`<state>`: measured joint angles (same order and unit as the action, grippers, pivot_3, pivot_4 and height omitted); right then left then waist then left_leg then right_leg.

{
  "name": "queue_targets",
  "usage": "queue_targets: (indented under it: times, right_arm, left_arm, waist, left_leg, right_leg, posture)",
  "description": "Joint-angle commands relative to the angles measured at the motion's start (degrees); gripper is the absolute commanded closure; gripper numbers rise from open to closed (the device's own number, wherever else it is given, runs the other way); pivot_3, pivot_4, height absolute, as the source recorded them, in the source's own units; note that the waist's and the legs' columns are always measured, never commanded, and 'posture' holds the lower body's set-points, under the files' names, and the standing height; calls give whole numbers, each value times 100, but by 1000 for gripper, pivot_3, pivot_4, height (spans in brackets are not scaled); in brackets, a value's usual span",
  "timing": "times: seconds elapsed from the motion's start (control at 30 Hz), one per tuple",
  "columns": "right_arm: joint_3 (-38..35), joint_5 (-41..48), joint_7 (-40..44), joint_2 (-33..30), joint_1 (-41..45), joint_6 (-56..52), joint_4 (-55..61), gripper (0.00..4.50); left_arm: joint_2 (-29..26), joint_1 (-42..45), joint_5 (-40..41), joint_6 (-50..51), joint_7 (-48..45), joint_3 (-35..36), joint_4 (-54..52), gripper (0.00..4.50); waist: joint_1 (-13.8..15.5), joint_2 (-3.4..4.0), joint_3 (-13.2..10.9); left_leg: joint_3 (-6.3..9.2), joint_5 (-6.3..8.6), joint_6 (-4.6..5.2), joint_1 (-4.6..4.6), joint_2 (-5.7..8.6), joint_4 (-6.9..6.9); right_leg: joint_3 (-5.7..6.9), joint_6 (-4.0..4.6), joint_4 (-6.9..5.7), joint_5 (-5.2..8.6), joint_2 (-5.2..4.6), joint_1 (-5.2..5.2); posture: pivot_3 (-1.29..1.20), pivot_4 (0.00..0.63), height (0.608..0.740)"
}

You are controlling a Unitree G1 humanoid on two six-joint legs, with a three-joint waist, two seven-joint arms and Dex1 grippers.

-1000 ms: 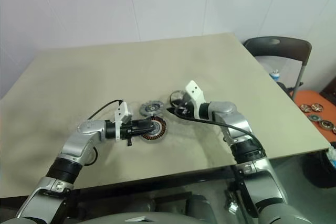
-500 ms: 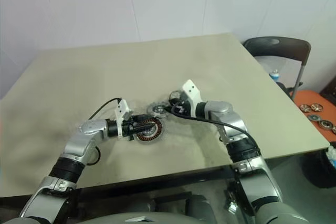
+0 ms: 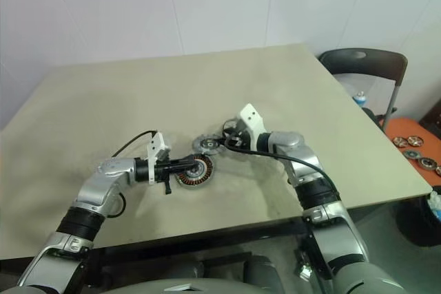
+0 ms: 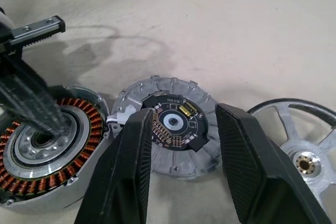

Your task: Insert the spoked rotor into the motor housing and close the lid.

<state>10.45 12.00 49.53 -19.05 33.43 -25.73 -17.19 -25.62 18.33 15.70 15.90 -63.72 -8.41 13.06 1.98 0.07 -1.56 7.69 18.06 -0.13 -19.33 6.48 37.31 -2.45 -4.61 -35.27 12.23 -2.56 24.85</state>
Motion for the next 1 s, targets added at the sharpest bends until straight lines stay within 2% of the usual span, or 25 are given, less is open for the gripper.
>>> queue_targets:
  times: [0.03, 0.23, 0.37, 0.5, 0.6, 0.67, 0.77, 0.87, 1.0]
  right_arm:
    - [-101, 8, -1, 18, 180, 135, 53, 2517]
    - [-103, 1, -39, 39, 175, 167, 25, 2517]
    - [-146, 18, -106, 80, 188, 217, 5, 2517]
    - [-233, 109, -135, 145, 212, 221, -49, 2517]
    - [-572, 674, 121, 189, 186, -202, 139, 2517]
    - [-966, 1302, 331, 166, 172, -804, 290, 2517]
    - [-1603, 2150, 168, 160, 241, -1917, 351, 2517]
    - [-2040, 2435, -456, 105, 231, -2952, 105, 1982]
    - [-2382, 2540, -1164, 169, 124, -3844, -43, 614]
  left_arm:
    - [-94, -71, -39, 150, -111, -143, -86, 4472]
    - [-168, -104, -221, 202, -112, -307, -114, 4472]
    - [-33, 182, -865, -794, 726, -287, 544, 4472]
    - [237, 376, -520, -1101, 898, 76, 673, 4472]
    - [338, 332, -79, -1036, 734, 316, 395, 4472]
    - [283, 270, 68, -994, 679, 438, 250, 4472]
    - [163, 167, 144, -1004, 735, 621, 162, 4472]
    - [-1, 33, 178, -1089, 850, 898, 189, 4500]
    - [-121, -90, 143, -1174, 908, 1043, 259, 4500]
  waist:
    - [0, 0, 1]
    - [2, 1, 3]
    - [19, 0, 3]
    - [-7, -2, 4]
    - [-3, -4, 3]
    - [-3, -4, 2]
    - [8, -4, 3]
    - [3, -4, 3]
    - [16, -4, 3]
  left_leg:
    - [0, 0, 0, 3, 0, 0]
    - [0, 4, 8, 13, 0, 2]
    - [1, 4, 7, 51, 0, -1]
    - [-3, 3, 5, 85, -4, -4]
    - [-4, 3, 5, 75, -6, -5]
    - [-3, 3, 5, 64, -6, -5]
    - [-3, 3, 6, 49, -5, -4]
    - [-3, 4, 7, 48, -6, -7]
    - [-3, 4, 7, 47, -6, -8]
  right_leg:
    - [0, 0, 0, 0, 0, -3]
    - [0, 0, -4, 0, 0, -13]
    - [0, 1, -4, 0, 1, -47]
    - [-2, 1, -5, 0, 4, -77]
    - [-3, 1, -5, 0, 6, -66]
    - [-3, 1, -4, -1, 5, -55]
    - [-4, 2, 1, -1, 4, -43]
    - [-4, 3, 2, -1, 4, -42]
    - [-4, 3, 0, -1, 4, -40]
  posture:
    - [0, 0, 740]
    - [0, 0, 740]
    - [0, 0, 740]
    - [0, 0, 740]
    - [0, 0, 740]
    - [0, 0, 740]
    - [0, 0, 740]
    - [0, 0, 740]
    - [0, 0, 740]
